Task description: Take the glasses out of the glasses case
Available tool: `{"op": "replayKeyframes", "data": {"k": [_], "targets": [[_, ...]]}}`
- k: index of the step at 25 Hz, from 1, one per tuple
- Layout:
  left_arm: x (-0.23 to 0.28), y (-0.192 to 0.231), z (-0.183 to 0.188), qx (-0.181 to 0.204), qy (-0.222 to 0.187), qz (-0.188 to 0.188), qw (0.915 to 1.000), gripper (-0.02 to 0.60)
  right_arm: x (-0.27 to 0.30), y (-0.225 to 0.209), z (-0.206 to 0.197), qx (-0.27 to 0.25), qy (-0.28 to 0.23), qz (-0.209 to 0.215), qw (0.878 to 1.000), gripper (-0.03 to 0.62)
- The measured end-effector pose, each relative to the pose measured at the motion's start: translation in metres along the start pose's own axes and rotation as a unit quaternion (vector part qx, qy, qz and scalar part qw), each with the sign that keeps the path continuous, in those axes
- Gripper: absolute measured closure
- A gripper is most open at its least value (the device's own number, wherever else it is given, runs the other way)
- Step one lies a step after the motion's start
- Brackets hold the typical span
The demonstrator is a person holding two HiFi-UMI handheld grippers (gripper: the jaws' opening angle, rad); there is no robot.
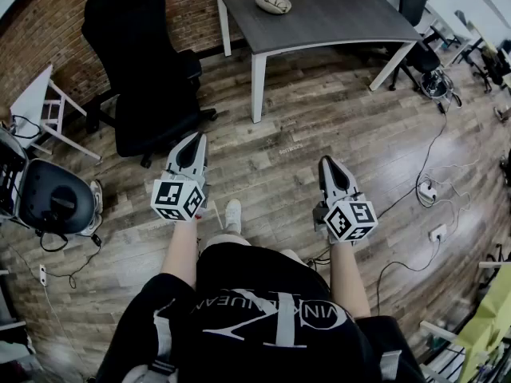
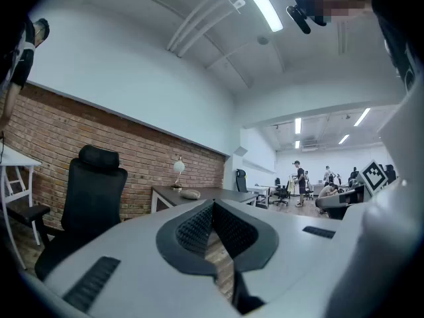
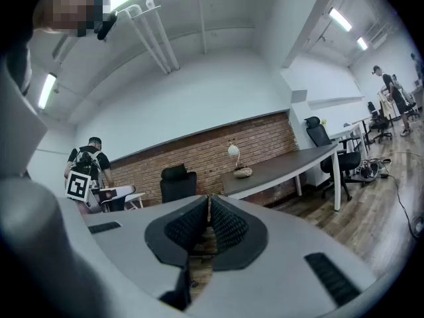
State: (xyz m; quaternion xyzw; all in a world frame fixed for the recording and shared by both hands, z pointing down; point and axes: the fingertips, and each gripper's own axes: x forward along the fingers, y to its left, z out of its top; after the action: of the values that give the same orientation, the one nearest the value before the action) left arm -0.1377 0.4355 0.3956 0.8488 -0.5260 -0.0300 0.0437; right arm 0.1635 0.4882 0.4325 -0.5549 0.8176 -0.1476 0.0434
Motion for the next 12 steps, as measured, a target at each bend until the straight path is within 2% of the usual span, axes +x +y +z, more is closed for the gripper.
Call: {"op": "replayKeyframes", "data": {"k": [5,12], "targets": [[0.047,0.031,0.000,-0.004,0.004,-0.006,1.0000,0.566,0.056,-0.003,0.003,-0.003,0.011,0.008,1.000,0.562],[0.090,0.058,-0.009,-0.011,0.030,-0.023,0.9992,0.566,0.108,-0.003,-0.003,0.004,0.031,0.004,1.000,0.562]]}}
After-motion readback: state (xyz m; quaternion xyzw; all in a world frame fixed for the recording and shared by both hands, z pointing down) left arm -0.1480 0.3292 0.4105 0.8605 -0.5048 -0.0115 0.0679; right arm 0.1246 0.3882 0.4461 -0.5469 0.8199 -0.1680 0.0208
